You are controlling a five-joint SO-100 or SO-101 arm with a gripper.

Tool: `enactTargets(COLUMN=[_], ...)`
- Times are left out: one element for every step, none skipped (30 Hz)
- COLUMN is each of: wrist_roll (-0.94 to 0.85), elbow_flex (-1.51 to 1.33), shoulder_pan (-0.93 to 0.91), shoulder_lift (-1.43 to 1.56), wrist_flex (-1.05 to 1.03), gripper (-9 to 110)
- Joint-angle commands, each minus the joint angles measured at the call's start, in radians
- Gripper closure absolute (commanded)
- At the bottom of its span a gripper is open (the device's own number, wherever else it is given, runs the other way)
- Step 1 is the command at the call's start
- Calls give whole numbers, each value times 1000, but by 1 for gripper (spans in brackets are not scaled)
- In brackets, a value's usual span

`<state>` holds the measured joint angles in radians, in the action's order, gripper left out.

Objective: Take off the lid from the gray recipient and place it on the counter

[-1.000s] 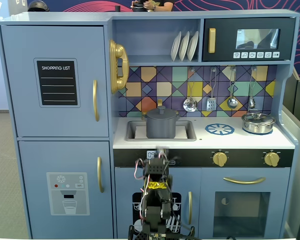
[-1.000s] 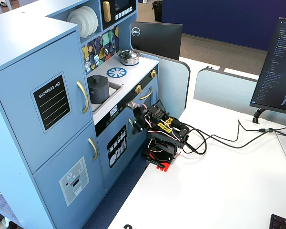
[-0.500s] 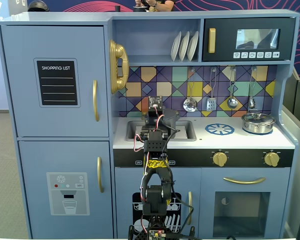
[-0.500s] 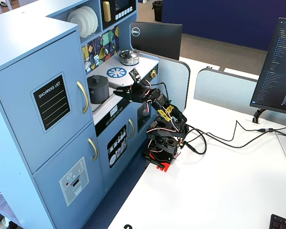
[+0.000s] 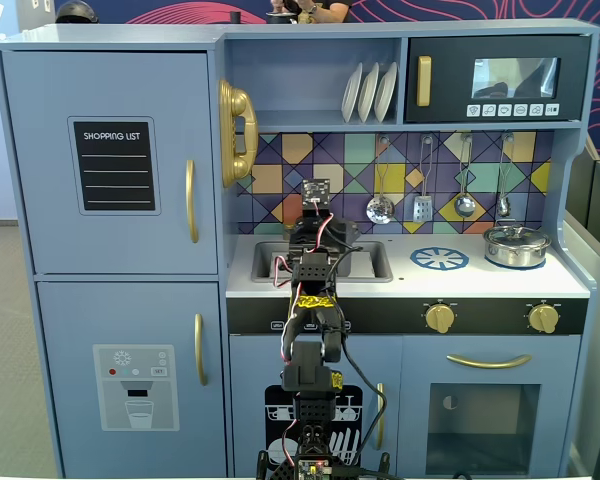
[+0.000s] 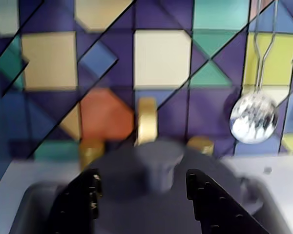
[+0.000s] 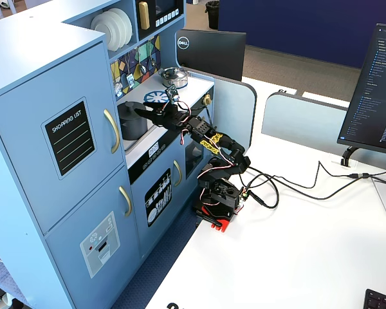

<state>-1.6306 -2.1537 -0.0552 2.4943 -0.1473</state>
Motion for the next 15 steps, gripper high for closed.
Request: enactTargets(wrist_roll=[12,12,12,11,9,8,9,9,9,9,9,9,8,8,9], elbow_flex=[35,35,35,35,37,41,48,57,67,80,94,106,117,126,137], shoulder_pan=[-18,-18,-17,-17,-17,-17,-17,-17,-17,-18,-18,-18,-18,-18,-18], shoulder_lift=[-54,-64,-75,-84,-95,-104,-117,-129,-141,-153,-166,-178,-190,-201,-213], wrist_flex=[78,87,97,104,106,106,106,106,103,98,91,83,81,81,81], gripper=[85,85,85,85,85,85,85,85,85,85,85,85,85,85,85])
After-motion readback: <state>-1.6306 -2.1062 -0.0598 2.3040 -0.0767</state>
